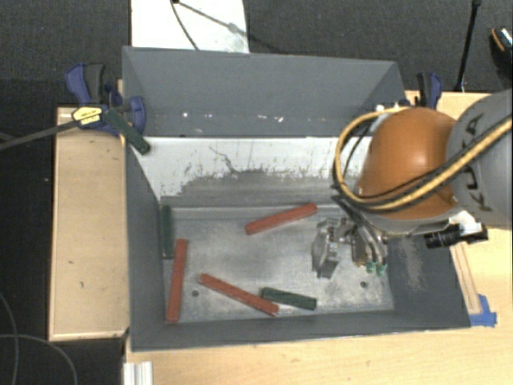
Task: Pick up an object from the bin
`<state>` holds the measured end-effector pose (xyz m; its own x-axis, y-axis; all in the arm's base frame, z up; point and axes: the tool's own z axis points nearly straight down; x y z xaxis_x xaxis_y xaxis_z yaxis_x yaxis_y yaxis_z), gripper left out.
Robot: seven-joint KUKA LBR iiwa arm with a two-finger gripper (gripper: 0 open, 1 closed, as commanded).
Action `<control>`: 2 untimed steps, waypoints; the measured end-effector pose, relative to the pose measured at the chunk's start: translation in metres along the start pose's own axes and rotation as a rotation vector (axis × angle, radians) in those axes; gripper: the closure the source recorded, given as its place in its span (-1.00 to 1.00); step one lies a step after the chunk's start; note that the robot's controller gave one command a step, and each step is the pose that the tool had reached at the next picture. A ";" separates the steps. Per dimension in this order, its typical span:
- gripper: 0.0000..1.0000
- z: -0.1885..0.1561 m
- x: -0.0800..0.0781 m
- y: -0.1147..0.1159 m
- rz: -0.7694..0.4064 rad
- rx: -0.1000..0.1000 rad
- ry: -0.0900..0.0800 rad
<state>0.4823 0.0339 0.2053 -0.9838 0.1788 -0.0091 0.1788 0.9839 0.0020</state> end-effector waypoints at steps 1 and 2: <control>1.00 -0.024 -0.052 -0.065 -0.130 0.002 0.001; 1.00 0.014 -0.024 -0.028 -0.104 0.000 0.012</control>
Offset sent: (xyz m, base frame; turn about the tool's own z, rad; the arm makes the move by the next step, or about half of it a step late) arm 0.0373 -0.0701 0.0222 -0.1341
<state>0.5010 0.0024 0.1918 -0.9971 0.0758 0.0028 0.0758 0.9971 0.0020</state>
